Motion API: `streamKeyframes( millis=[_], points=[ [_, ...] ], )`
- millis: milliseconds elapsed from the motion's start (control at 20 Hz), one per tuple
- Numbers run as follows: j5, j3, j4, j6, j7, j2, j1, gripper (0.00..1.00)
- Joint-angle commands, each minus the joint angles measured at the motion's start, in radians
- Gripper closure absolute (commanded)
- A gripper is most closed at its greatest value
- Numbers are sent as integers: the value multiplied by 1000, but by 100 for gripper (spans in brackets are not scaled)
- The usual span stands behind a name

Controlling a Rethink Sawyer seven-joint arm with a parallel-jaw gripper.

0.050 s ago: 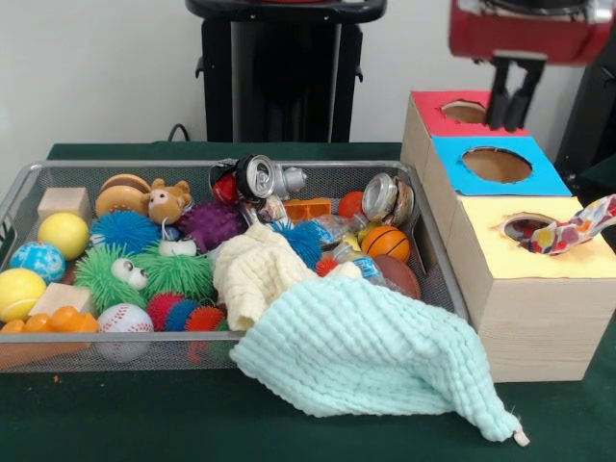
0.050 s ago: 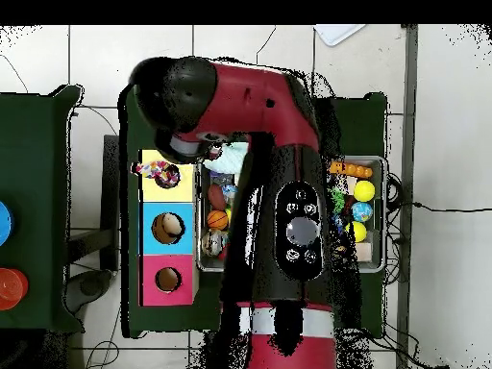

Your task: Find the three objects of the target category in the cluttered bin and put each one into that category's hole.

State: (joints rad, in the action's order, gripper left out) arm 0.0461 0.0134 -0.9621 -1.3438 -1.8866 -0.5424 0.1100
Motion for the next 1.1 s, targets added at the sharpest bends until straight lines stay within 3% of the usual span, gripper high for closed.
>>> streamKeyframes(
  millis=[50,300,450,1100],
  points=[
    [-124,97,-182,101,418,-13,133,100],
    [-186,162,-277,313,524,31,229,100],
    [-221,190,-303,372,550,35,264,100],
    [-262,223,-303,331,478,-12,259,100]
  ],
)
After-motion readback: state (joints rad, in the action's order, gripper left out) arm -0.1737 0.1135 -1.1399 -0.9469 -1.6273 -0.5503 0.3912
